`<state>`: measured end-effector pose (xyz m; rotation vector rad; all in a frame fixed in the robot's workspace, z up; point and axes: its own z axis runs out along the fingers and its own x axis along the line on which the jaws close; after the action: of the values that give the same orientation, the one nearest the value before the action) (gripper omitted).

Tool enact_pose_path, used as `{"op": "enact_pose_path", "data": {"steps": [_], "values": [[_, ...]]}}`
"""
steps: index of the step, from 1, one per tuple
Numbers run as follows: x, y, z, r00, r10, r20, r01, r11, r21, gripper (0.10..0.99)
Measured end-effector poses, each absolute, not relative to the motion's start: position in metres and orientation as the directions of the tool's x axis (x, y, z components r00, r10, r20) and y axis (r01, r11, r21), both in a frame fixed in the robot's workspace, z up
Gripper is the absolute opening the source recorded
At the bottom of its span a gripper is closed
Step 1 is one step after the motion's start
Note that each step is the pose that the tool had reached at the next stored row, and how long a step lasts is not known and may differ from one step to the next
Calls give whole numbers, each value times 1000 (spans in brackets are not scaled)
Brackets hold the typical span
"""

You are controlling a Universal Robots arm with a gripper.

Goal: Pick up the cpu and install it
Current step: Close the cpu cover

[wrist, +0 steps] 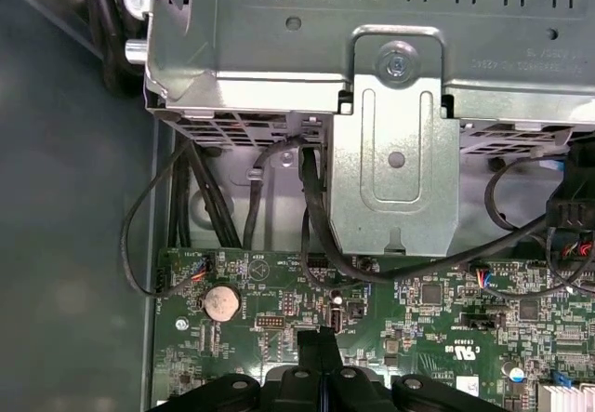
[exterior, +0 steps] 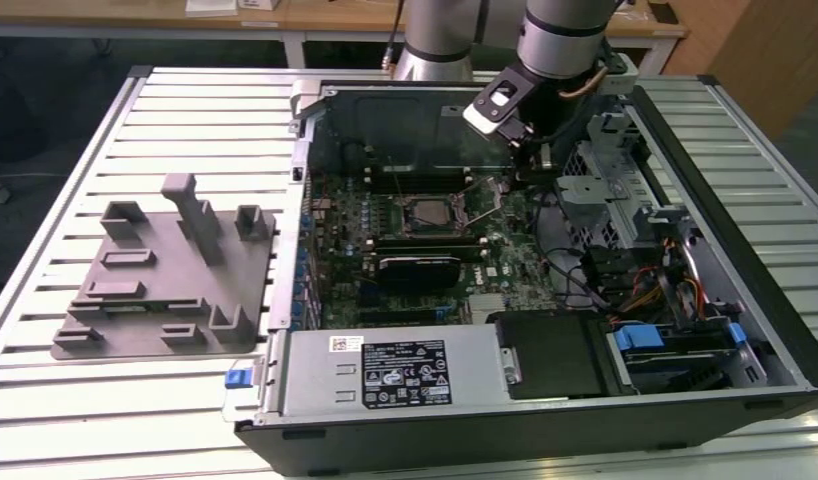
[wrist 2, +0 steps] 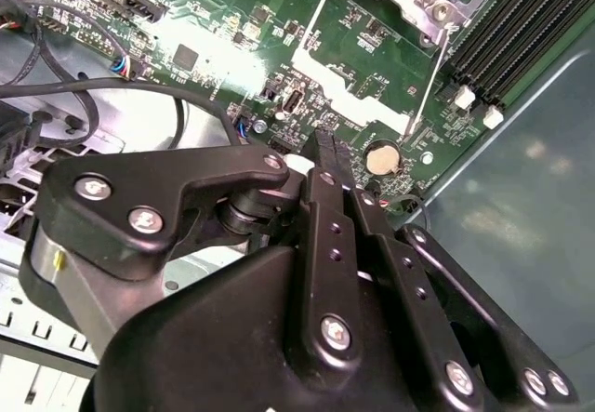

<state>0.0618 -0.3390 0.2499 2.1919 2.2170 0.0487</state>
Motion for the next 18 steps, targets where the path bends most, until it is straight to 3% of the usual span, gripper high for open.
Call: {"op": "enact_pose_path", "data": {"steps": [18], "values": [[61, -339, 235, -11, 1000, 5, 999, 11, 39, 106]]}}
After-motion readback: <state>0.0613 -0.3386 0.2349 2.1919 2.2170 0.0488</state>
